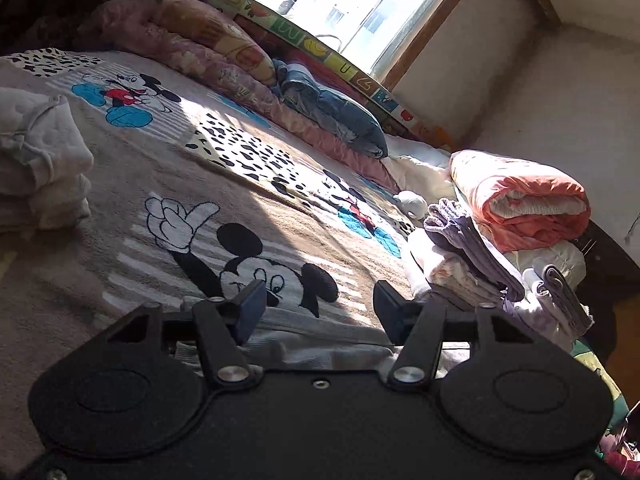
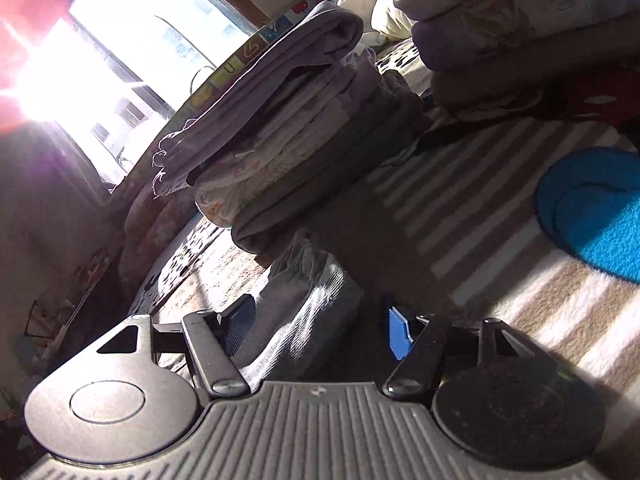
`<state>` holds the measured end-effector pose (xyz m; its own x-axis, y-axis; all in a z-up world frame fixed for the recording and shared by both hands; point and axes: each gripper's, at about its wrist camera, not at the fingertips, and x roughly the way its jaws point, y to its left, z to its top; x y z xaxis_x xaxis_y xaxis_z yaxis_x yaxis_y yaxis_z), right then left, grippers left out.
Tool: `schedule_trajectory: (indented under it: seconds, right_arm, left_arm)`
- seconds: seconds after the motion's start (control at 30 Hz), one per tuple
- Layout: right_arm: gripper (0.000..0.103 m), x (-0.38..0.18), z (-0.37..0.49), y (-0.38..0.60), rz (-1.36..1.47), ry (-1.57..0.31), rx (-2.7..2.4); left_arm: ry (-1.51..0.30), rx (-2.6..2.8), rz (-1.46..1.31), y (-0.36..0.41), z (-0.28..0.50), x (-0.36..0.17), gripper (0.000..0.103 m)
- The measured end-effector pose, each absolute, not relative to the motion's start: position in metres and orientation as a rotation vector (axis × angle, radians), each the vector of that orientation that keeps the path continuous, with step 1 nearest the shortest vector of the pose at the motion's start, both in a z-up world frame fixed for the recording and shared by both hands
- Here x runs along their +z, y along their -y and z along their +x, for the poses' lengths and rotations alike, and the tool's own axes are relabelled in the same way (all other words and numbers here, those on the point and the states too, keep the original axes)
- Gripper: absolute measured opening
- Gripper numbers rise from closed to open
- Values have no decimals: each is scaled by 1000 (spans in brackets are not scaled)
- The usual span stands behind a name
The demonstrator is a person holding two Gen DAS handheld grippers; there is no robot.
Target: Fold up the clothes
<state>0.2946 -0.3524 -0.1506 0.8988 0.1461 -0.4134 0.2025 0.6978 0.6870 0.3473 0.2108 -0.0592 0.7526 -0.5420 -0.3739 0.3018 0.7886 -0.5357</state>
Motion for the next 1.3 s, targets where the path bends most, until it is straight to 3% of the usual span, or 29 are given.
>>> schedule_trajectory:
  seconds: [0.07,0.13,0.47,0.53,0.8,1.03,1.17,1.3]
  right_arm:
    - [66,-152,299,351,787,-474,-42]
    - [65,-152,301,348,765,-475,-48]
    - [68,-151,284,354,884,-476,-31]
    - [70,-152,277,354,940,-489,-15]
    - [72,-159,287,348,964,-499,51]
    - [71,-164,296,353,985,-469,91]
    - [68,-160,307,362,1160,-602,68]
    - [90,-157,320,363,1326,-722,67]
  left_arm:
    - [-600,-392,-363,-199,357,-72,58]
    - [-642,-271,-234,-188,370,-93,40]
    - [-609,-213,-29,-166,368,-104,42]
    - [-603,-217,1,-163,366,-103,46]
    - [-568,-226,-14,-160,353,-87,56]
    - [-562,-227,-21,-158,348,-83,57]
    - [-557,-235,-31,-156,349,-81,57]
    - [-553,-240,-40,-153,350,-79,57]
